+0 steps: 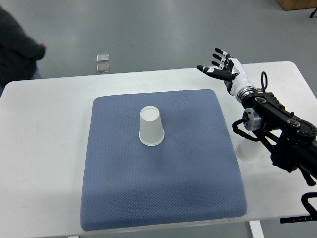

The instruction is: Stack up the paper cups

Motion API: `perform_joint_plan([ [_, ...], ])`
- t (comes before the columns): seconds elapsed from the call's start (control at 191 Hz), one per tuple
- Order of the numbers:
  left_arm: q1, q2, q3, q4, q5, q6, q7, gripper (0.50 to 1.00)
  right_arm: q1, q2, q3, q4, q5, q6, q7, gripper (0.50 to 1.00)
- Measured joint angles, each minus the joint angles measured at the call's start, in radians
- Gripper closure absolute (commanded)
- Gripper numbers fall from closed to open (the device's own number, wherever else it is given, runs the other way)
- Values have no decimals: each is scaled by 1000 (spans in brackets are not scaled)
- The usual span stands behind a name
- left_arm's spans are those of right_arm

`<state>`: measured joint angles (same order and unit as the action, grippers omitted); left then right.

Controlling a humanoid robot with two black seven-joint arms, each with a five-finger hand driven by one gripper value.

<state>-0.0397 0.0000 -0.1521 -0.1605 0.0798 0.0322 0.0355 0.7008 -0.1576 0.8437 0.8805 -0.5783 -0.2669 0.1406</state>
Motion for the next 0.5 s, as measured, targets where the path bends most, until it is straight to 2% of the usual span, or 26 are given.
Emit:
perform_joint_plan([
  [0.502, 4, 0, -2, 2, -1, 0, 1, 500, 12, 4, 10, -8, 1, 2, -2, 574],
])
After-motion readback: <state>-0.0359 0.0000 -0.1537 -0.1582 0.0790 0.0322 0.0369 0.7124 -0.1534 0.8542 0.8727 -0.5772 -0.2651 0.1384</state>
